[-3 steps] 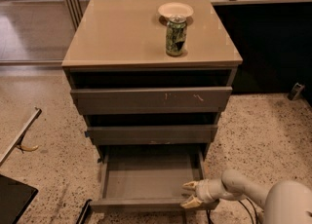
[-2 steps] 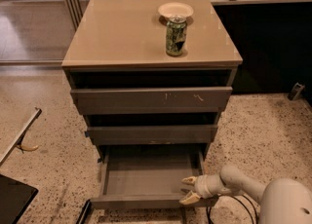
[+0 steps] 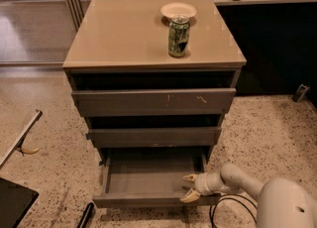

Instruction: Close bottom drawer

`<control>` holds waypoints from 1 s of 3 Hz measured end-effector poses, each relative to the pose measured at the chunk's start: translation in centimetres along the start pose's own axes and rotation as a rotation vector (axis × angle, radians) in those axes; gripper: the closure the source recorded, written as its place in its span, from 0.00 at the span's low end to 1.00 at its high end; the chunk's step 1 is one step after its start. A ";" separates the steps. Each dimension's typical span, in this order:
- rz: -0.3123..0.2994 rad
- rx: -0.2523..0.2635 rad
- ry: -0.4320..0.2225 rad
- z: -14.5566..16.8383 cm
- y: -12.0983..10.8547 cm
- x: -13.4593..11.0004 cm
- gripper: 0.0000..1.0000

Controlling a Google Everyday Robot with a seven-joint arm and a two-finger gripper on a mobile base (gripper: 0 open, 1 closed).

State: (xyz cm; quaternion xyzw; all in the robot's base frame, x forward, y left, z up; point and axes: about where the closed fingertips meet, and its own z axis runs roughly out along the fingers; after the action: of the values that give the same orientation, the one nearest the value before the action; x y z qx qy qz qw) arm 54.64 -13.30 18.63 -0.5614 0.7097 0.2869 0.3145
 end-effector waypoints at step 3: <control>0.016 0.074 0.003 0.3 -3.6 -1.2 0.45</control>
Offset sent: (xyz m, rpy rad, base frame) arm 0.0564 -0.0045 0.0017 -0.0275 -0.0447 -0.0944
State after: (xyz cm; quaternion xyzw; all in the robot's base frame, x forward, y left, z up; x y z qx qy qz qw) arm 58.39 -13.08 19.22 -0.5440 0.7247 0.2620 0.3319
